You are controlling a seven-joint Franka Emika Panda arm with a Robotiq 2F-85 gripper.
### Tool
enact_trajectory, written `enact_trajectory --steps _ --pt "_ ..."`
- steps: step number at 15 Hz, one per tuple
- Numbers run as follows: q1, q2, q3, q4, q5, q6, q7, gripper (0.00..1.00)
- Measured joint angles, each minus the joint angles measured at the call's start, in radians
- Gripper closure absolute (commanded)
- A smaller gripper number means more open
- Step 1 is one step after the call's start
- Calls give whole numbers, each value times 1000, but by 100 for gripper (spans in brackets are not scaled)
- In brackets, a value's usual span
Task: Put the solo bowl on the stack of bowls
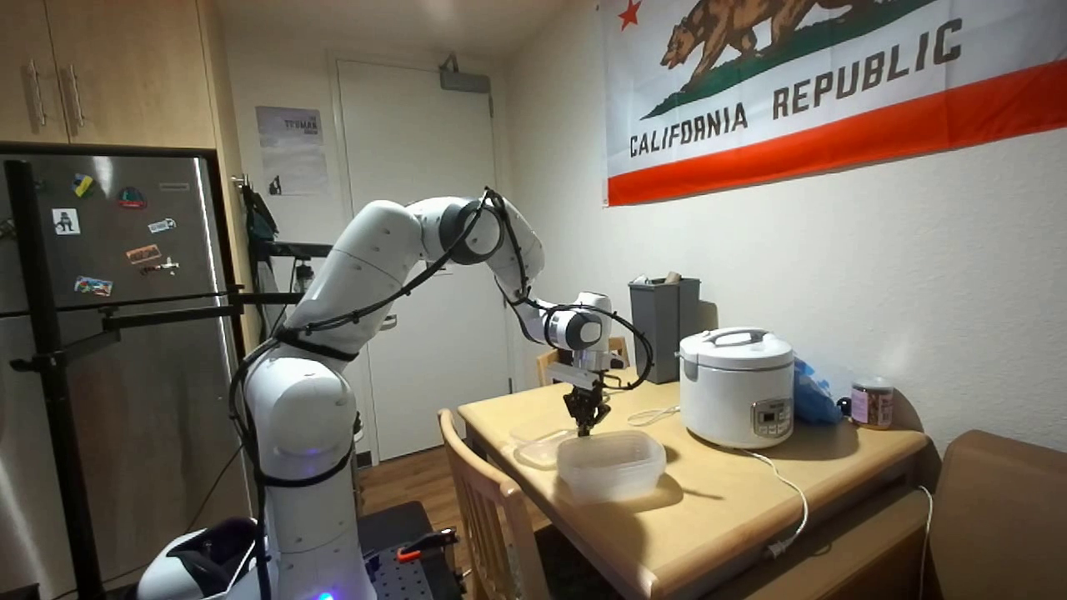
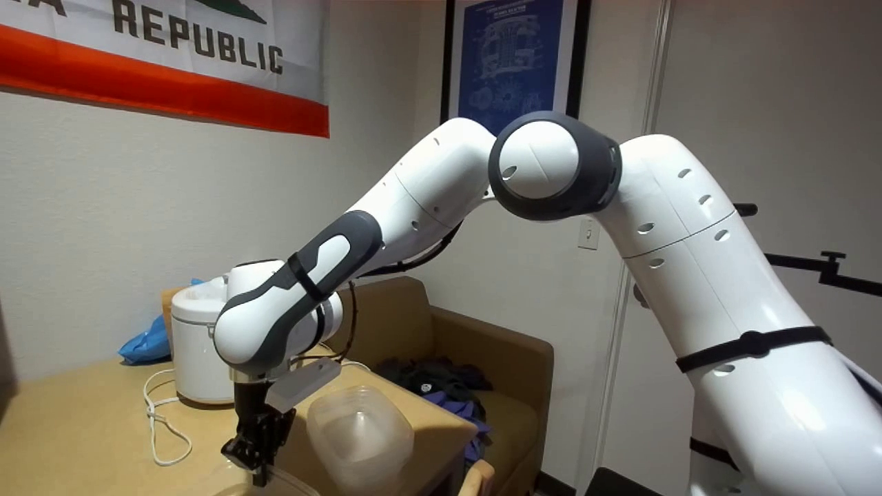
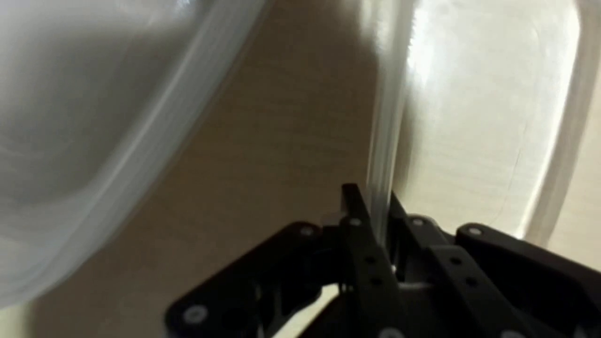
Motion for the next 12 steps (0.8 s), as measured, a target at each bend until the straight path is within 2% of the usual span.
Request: enact_trajectory --steps 8,12 --pt "13 -124 0 -8 -32 -24 65 99" --pt "3 -205 -5 -53 0 -65 154 99"
